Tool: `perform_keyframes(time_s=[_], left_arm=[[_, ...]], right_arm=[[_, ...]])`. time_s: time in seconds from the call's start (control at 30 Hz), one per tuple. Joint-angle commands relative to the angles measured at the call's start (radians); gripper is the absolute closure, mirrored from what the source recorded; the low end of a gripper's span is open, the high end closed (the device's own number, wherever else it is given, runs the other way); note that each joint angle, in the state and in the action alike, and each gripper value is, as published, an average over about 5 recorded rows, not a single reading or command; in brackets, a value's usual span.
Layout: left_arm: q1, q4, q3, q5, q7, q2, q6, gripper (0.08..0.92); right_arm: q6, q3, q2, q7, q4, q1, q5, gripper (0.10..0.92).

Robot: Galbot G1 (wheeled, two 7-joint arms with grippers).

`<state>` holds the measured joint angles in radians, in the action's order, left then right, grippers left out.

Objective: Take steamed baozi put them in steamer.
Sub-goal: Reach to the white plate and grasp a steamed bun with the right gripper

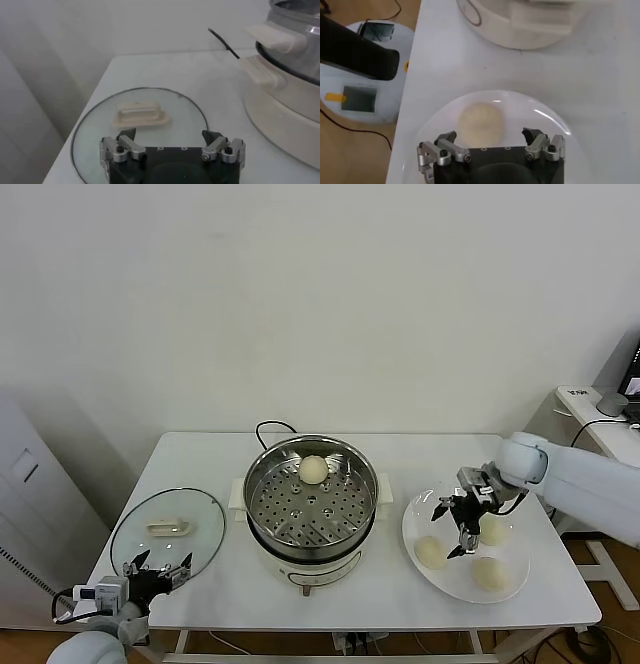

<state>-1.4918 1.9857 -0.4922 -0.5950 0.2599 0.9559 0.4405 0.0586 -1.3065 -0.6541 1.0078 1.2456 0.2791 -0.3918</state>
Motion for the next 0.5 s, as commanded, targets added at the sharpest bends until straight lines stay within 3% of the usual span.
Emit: perform_keyframes(time_s=[0.03, 0.3, 0.5], left_arm=[[0.000, 0.000, 0.000, 0.000, 0.000, 0.002, -0.001, 0.177], [-0.006, 0.000, -0.002, 0.000, -0.001, 0.004, -0.002, 0.177], [-0.012, 0.005, -0.004, 0.002, 0.000, 0.010, -0.001, 0.177]], right_arm=[[0.014, 0.054, -0.026, -0.021, -0.019, -0.103, 0.018, 0.206], [0.016, 0.092, -0.049, -0.028, -0.051, -0.130, 0.043, 0.262], [0.018, 0.105, -0.045, -0.021, -0.055, -0.133, 0.055, 0.425]])
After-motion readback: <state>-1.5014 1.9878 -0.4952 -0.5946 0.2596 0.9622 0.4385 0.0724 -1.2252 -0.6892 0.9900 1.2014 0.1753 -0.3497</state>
